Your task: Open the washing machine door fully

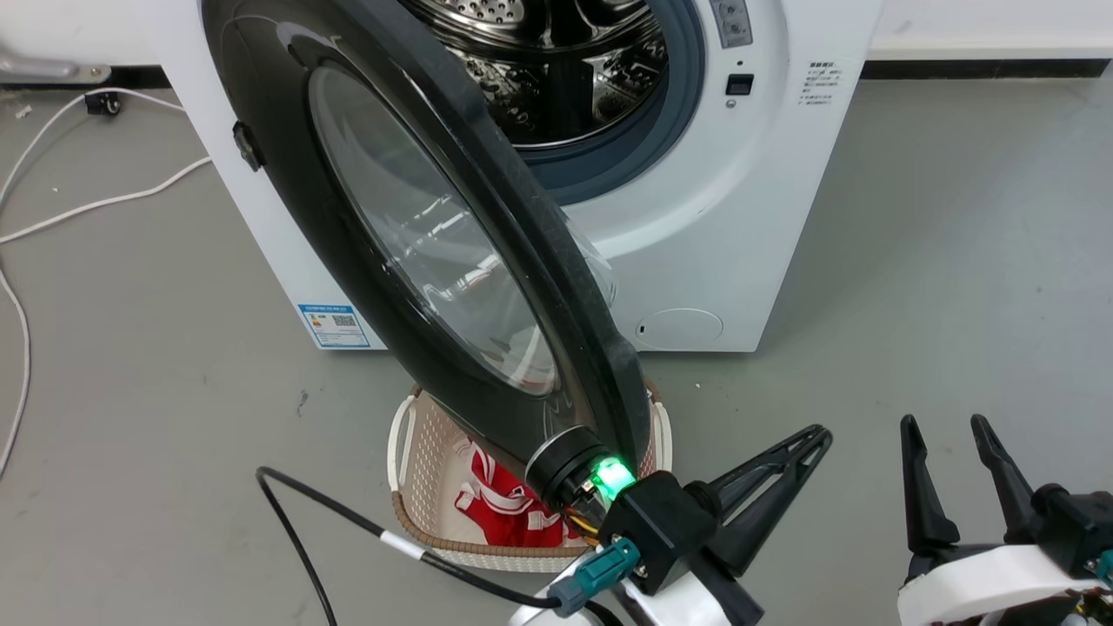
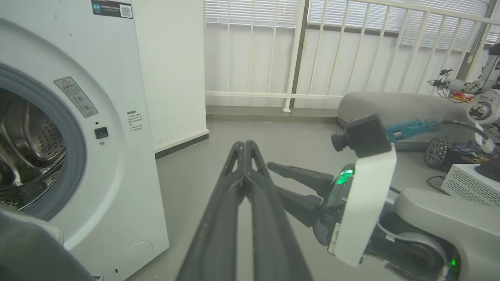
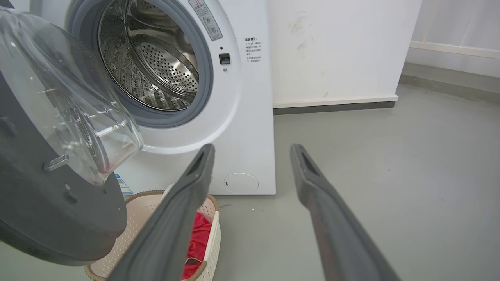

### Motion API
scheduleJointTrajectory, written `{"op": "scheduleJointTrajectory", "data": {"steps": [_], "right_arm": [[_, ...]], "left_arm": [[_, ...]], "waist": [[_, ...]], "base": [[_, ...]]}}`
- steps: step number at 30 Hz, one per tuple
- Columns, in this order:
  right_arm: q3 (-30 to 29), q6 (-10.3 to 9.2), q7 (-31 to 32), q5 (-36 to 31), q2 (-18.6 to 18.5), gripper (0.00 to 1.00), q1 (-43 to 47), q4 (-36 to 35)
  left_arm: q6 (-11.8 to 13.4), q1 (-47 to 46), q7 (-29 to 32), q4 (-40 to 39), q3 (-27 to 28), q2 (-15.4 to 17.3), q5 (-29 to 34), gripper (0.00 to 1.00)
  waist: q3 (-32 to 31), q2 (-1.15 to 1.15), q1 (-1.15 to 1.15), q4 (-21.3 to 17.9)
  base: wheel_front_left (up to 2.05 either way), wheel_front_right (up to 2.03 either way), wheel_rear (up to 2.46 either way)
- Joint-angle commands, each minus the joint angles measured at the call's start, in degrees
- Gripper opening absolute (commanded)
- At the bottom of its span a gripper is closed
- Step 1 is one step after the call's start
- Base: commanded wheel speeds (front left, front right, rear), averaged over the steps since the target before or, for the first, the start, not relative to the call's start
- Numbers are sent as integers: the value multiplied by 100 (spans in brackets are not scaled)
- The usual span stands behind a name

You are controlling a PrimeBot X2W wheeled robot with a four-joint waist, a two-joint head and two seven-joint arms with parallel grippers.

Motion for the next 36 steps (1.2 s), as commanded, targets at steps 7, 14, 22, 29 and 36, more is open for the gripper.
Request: {"op": "scheduleJointTrajectory", "data": {"steps": [7,14,22,29,36], "right_arm": [[62,-4,-27,59,15,100,-174,49],[86,-4,-39,115,16,100,-194,112],[123,-4,-36,159,15,100,-246,196],[126,-4,-34,215,15,100,-258,259],[137,-4,-49,271,15,100,-226,312]], "left_arm": [[110,-144,-75,583,115,32,28,0],[285,-299,-145,1035,342,46,-25,0],[455,-487,-307,1509,530,-10,-206,0],[592,-601,-411,1926,617,-23,-426,0],[744,-568,-508,2117,692,-10,-544,0]], "waist": [[112,0,0,6],[155,0,0,-64],[171,0,0,-122],[149,0,0,-148],[101,0,0,-149]], "base": [[0,0,0],[0,0,0],[0,0,0],[0,0,0],[0,0,0]]}}
